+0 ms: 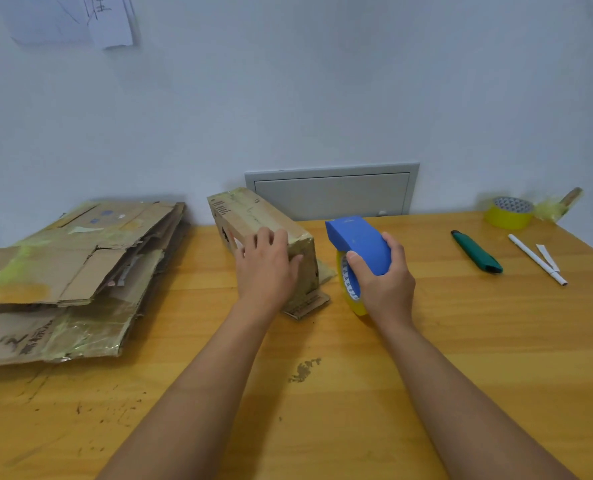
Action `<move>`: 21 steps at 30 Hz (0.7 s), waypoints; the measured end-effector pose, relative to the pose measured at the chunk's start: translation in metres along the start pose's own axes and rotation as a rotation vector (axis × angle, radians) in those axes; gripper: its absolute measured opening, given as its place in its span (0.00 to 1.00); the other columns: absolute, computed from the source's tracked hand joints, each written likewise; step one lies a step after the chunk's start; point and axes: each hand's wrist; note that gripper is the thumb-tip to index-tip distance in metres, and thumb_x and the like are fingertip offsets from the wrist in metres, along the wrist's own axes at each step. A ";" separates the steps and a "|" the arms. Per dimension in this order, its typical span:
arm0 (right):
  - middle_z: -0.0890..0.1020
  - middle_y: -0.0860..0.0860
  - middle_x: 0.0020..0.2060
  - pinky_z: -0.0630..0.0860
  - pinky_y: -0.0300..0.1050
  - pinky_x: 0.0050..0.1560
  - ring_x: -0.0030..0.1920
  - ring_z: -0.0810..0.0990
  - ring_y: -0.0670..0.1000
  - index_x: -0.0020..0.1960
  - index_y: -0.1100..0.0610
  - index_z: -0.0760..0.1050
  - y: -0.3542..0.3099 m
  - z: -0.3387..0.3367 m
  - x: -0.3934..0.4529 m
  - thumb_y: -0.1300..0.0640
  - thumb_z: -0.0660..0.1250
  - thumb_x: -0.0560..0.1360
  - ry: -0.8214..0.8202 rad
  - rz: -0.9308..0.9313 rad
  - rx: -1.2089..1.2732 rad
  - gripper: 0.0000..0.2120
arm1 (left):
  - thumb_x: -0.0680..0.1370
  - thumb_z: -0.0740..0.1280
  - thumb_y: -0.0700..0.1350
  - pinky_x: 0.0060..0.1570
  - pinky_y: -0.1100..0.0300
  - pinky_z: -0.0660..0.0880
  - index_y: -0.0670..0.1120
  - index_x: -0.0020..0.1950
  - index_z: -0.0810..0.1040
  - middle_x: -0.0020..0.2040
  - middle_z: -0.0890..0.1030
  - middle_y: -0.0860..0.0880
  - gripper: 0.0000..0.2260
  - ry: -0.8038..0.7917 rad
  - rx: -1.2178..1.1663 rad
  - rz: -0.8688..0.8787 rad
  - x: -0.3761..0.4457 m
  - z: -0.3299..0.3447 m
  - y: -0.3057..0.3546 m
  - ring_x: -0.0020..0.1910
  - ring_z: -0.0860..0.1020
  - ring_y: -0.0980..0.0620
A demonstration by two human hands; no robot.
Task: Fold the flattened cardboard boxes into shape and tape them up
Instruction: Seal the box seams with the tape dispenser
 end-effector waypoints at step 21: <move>0.71 0.41 0.60 0.77 0.49 0.55 0.57 0.73 0.47 0.74 0.47 0.65 -0.003 -0.002 -0.002 0.38 0.72 0.73 -0.020 -0.002 -0.010 0.34 | 0.84 0.55 0.53 0.56 0.48 0.68 0.55 0.75 0.60 0.58 0.74 0.47 0.19 -0.043 0.055 0.036 -0.006 -0.017 -0.006 0.55 0.71 0.42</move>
Point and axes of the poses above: each hand's wrist, its own x-axis towards the middle knuckle, its own z-axis out of the palm, y = z × x
